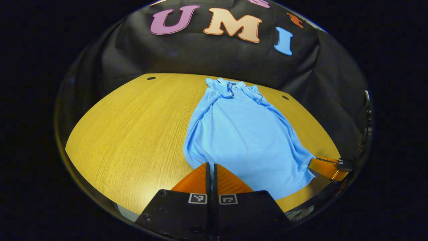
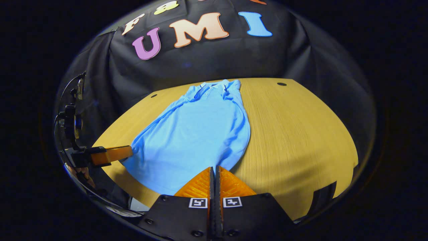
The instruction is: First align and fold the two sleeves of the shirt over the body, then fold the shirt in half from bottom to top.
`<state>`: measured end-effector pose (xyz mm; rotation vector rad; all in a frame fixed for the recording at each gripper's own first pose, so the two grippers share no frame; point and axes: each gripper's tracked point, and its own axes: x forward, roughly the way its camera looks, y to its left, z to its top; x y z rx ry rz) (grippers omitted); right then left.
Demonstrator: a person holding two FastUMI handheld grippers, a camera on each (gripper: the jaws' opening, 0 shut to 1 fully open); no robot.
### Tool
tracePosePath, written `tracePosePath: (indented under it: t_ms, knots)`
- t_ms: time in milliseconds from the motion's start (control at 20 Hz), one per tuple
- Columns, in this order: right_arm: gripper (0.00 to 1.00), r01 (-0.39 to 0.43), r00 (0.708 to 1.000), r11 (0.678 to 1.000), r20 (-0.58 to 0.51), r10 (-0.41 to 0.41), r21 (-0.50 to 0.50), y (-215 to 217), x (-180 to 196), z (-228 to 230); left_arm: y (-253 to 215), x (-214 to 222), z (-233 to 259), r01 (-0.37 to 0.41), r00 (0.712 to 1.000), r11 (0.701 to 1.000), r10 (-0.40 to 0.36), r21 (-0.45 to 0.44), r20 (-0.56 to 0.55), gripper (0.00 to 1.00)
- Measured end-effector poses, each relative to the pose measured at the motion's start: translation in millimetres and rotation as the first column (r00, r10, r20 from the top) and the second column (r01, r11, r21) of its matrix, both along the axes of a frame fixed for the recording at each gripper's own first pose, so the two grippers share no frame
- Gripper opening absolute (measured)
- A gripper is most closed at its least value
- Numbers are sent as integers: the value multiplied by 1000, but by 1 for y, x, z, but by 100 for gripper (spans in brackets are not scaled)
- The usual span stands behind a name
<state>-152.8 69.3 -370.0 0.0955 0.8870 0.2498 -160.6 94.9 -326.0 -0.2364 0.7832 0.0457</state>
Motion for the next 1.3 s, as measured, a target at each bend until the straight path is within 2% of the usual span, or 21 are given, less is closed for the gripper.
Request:
tracePosePath:
  t_ms: [200, 400, 650, 1000, 1050, 1100, 1150, 1200, 1300]
  knots:
    - [2, 31, 999, 999, 34, -32, 30, 3, 32, 10, 3, 18, -3, 8, 1000, 999, -8, -39, 1, 0]
    - [3, 47, 998, 998, 47, -49, 51, 7, 49, 17, 4, 35, 10, 35, 999, 998, -33, -54, 24, 0]
    - [2, 58, 995, 995, 80, -65, 84, 20, 81, 31, -4, 88, 36, 87, 992, 992, -78, -87, 98, 0]
    - [2, 71, 986, 994, 146, -83, 85, 35, 166, 40, 12, 174, 39, 101, 986, 990, -87, -97, 139, 0]
    - [2, 74, 986, 994, 142, -85, 84, 37, 175, 39, 4, 175, 32, 129, 988, 982, -116, -137, 100, 0]
    - [2, 82, 986, 993, 139, -93, 82, 37, 180, 35, 8, 168, 27, 107, 992, 982, -94, -156, 87, 0]
    - [2, 89, 986, 993, 133, -100, 82, 36, 184, 32, 0, 166, 22, 119, 993, 971, -112, -209, 47, 0]
    - [2, 95, 987, 993, 126, -104, 76, 35, 185, 29, 4, 163, 18, 101, 995, 972, -95, -212, 39, 0]
    - [2, 102, 987, 992, 114, -110, 71, 34, 182, 25, 2, 149, 10, 119, 993, 968, -116, -219, 29, 0]
